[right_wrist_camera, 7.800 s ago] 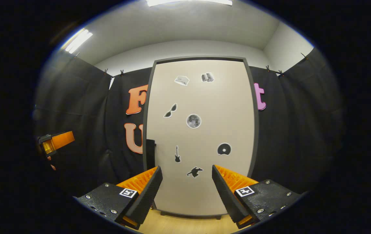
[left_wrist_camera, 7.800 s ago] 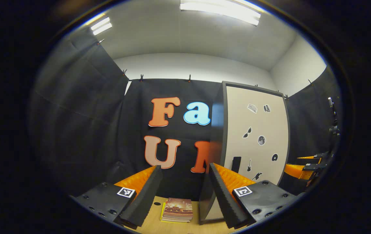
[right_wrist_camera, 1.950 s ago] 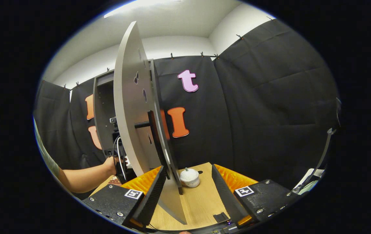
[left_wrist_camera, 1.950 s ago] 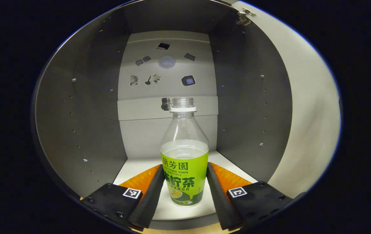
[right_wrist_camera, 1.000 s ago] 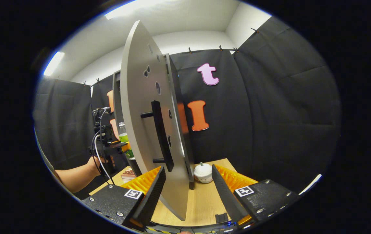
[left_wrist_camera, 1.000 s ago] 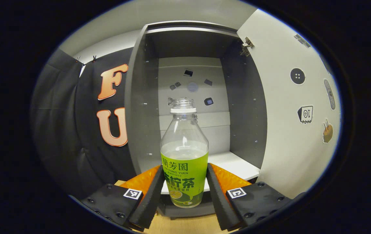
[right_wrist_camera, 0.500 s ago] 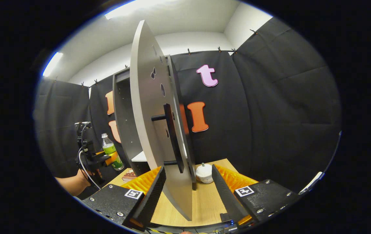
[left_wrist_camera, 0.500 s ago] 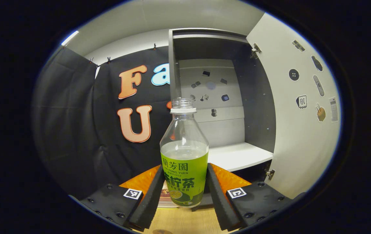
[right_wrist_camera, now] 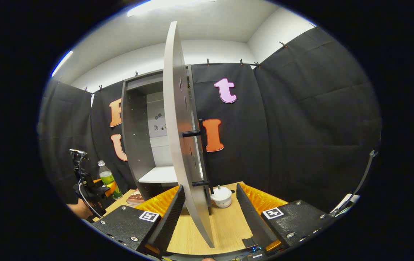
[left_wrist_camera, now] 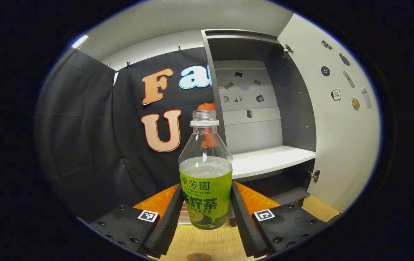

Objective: Open the cabinet door with the right hand, grasp the bottle in the cabinet with the left hand and place it on the coaster, then close the cabinet door with the right hand.

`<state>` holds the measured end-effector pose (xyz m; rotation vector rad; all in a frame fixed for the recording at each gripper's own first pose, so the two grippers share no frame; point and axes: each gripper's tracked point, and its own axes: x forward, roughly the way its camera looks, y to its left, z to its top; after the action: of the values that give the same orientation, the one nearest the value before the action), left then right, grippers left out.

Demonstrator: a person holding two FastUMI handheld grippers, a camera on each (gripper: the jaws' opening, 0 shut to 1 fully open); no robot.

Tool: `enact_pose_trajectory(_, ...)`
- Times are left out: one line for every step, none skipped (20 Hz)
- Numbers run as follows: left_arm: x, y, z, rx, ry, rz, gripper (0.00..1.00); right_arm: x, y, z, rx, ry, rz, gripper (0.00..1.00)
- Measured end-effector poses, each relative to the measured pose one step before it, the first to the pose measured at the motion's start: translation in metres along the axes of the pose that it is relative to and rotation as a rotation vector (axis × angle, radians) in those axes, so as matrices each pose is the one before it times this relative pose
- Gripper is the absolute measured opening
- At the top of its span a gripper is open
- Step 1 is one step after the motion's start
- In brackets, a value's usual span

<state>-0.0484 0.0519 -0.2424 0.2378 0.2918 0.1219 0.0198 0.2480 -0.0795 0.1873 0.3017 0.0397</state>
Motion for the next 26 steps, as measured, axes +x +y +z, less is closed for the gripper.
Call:
enact_pose_trajectory(-0.00221,0.00228,-0.00684,0.00131,0.00516,-0.00084,0.81,-0.00264,0.00318,0.00103,-0.0074,-0.01536,-0.00649,0.88)
enact_pose_trajectory(-0.00154,0.00147,-0.00678,-0.00258,0.00641,-0.00347,0.81,-0.00196,0.00242,0.00341,-0.00361,-0.01878,-0.00898,0.88)
enact_pose_trajectory(-0.00022,0.00184,-0.00598,-0.00468,0.00344,0.00044,0.81,-0.00279,0.00368,0.00252,-0.00213,-0.019,-0.00657,0.88)
enact_pose_trajectory(-0.00162,0.00125,-0.00645,-0.00626,0.0038,0.00169,0.81,-0.00182,0.00119,0.00284,-0.003,-0.02127,-0.00768,0.88)
enact_pose_trajectory(-0.00172,0.00186,-0.00589,-0.0053,-0.00247,0.00283,0.81,-0.00364,0.00273,0.00325,-0.00686,-0.02301,-0.00202,0.88)
enact_pose_trajectory(-0.00157,0.00127,-0.0049,-0.00367,-0.00459,0.0031,0.79,-0.00534,0.00261,0.00307,-0.0082,-0.02299,-0.00085,0.88)
enact_pose_trajectory(-0.00306,0.00147,-0.00661,0.00337,0.00083,0.00919,0.81,-0.00426,0.00477,0.00315,-0.00821,-0.02218,0.00796,0.88)
enact_pose_trajectory(-0.00394,0.00157,-0.00726,0.00523,0.00031,0.00897,0.81,-0.00247,0.00595,0.00377,-0.00689,-0.01846,0.00977,0.88)
enact_pose_trajectory(-0.00465,-0.00231,-0.00398,-0.00115,-0.00441,0.00009,0.8,-0.00207,0.0066,0.0004,-0.00976,-0.00453,0.01401,0.88)
enact_pose_trajectory(-0.00189,-0.0005,-0.00475,0.00321,-0.00426,0.00721,0.81,-0.00106,0.00377,-0.0024,-0.014,0.00473,0.00428,0.88)
enact_pose_trajectory(-0.00208,-0.0002,-0.00473,0.00277,-0.00919,0.00475,0.81,-0.0006,0.00433,-0.00155,-0.01153,0.01126,0.00698,0.88)
enact_pose_trajectory(-0.00208,0.00032,-0.00569,0.00038,-0.00726,0.00692,0.81,0.00053,0.00498,-0.00261,-0.00484,0.01125,0.00763,0.88)
enact_pose_trajectory(-0.00095,0.00143,-0.0045,-0.00263,-0.01086,0.00803,0.81,0.00183,0.0058,-0.00065,0.00066,0.00963,0.0096,0.88)
enact_pose_trajectory(-0.00129,0.00151,-0.00414,-0.00592,-0.00956,0.00873,0.81,0.00249,0.0041,0.001,0.00305,0.00387,0.00403,0.88)
enact_pose_trajectory(-0.00112,0.00185,-0.00516,-0.0033,-0.00844,0.01056,0.81,0.00337,0.00228,0.00104,-0.00289,0.00011,-0.00522,0.88)
enact_pose_trajectory(-0.00159,0.00247,-0.00666,0.00147,-0.0045,0.01325,0.81,0.00438,0.00337,0.00048,-0.0085,-0.00204,0.00268,0.88)
enact_pose_trajectory(-0.00159,0.00246,-0.00909,0.00372,0.0035,0.01372,0.81,0.0035,0.00334,-0.00296,-0.0065,0.00726,0.00371,0.88)
enact_pose_trajectory(-0.00119,0.00295,-0.00863,0.0048,0.00612,0.01316,0.8,0.00344,0.00377,-0.00541,-0.00089,0.01375,0.00242,0.88)
enact_pose_trajectory(-0.00081,0.00276,-0.0094,-0.00106,0.0086,0.00915,0.81,0.00372,0.00259,-0.00461,0.00193,0.01032,-0.00233,0.88)
enact_pose_trajectory(-0.00077,0.00155,-0.00992,-0.00326,0.00663,0.00382,0.81,0.00447,0.00165,-0.00243,0.00547,0.00617,0.00024,0.88)
enact_pose_trajectory(-0.00009,0.00194,-0.00901,-0.00317,0.00317,0.00248,0.81,0.0056,0.00191,-0.00207,0.00624,0.00158,-0.0076,0.88)
enact_pose_trajectory(0.00069,0.0009,-0.00859,-0.00366,0.00187,-0.0022,0.81,0.00514,0.00109,-0.00188,0.0065,0.00614,-0.00536,0.88)
enact_pose_trajectory(0.00128,0.00119,-0.01283,0.00434,0.01533,0.00431,0.81,0.00489,0.00446,-0.00328,0.00111,0.01089,0.0038,0.88)
enact_pose_trajectory(0.00097,0.00374,-0.01095,0.00188,0.01398,0.00751,0.81,0.0033,-0.00156,-0.0001,-0.02073,-0.00482,-0.02316,0.88)
enact_pose_trajectory(0.00104,0.00245,-0.01105,-0.00499,0.01383,0.0081,0.81,0.00133,-0.0009,-0.00143,-0.02504,0.00593,0.00025,0.88)
enact_pose_trajectory(0.0014,0.003,-0.00947,-0.01277,0.01471,0.00643,0.81,-0.00291,0.00128,-0.00115,-0.01239,0.00881,-0.00198,0.87)
